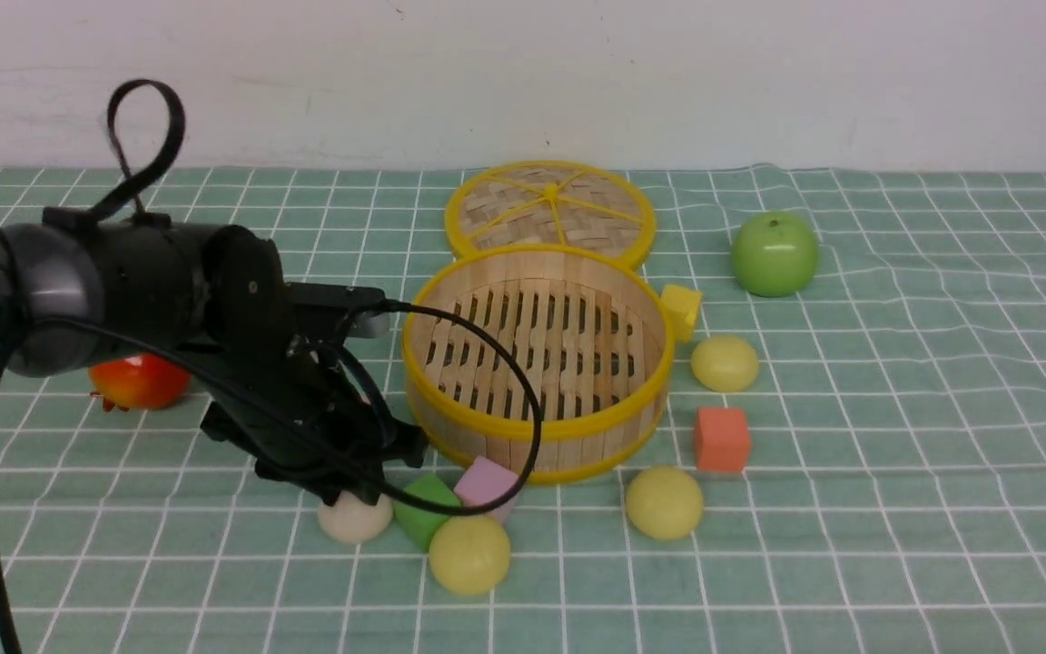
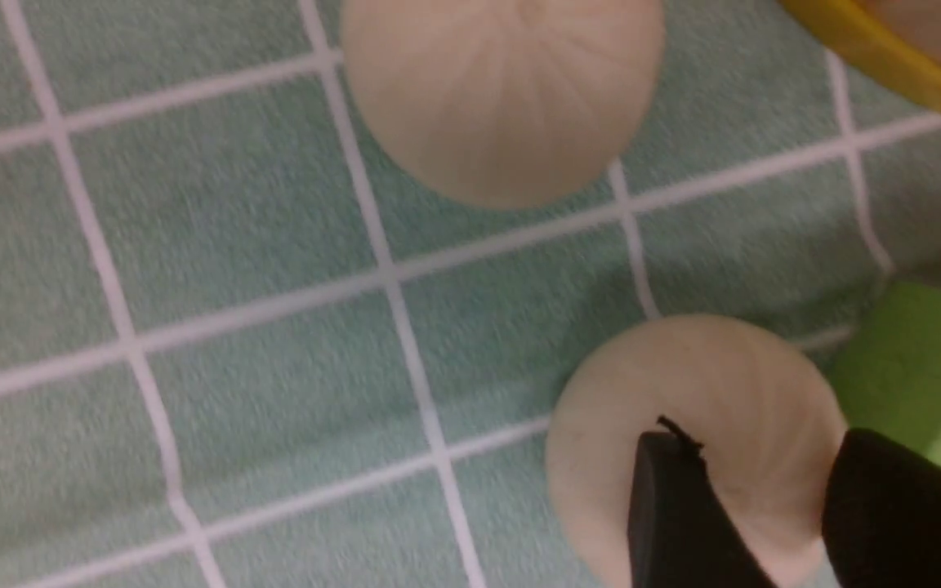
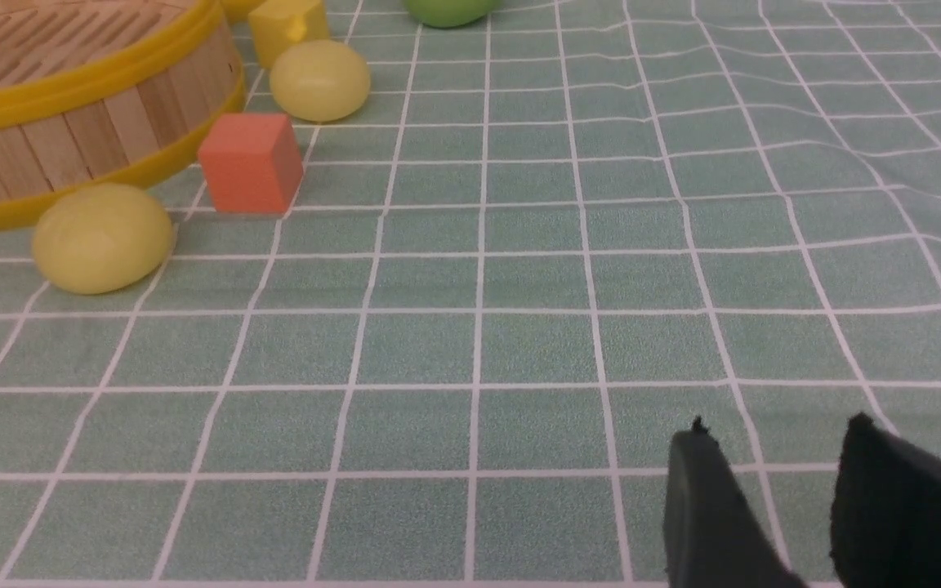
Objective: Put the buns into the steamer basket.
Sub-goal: Use the left arm to grab a steamed stuffed bun, then use the left arm to put the steamed stuffed bun into the steamer
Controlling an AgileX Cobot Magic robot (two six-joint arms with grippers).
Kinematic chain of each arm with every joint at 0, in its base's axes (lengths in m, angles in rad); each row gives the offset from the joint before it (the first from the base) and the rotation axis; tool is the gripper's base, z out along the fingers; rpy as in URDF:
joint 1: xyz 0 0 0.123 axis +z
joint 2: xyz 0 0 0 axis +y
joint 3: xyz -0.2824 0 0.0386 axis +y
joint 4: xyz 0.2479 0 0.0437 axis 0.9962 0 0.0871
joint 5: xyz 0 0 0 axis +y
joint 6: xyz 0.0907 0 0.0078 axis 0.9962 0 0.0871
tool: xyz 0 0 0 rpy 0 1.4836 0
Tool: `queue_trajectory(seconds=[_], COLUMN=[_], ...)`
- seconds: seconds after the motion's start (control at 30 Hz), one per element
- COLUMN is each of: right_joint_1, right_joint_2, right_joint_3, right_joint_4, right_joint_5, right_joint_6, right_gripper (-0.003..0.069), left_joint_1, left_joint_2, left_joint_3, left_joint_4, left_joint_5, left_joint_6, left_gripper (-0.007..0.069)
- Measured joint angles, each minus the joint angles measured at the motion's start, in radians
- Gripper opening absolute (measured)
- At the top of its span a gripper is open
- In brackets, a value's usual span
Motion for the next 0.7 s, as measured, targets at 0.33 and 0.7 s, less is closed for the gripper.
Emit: queue_trajectory(seconds=[0.33,0.7], right_joint_1=[0.0,0.0], right_joint_2=[0.0,0.0], right_joint_3=[0.0,0.0], right_joint_4=[0.0,0.0], right_joint_5=[0.0,0.0], right_joint_6=[0.0,0.0], right_gripper=[0.024,0.024], left_joint_1=[0.0,-0.001], left_joint_2=[0.008,-0.238], left_joint_3=[-0.005,-0.005], left_joint_4=[0.008,-0.283], left_joint_5=[0.004,-0.063], left_joint_6=[0.001,0.258], left_gripper=[-0.0008,-0.0008])
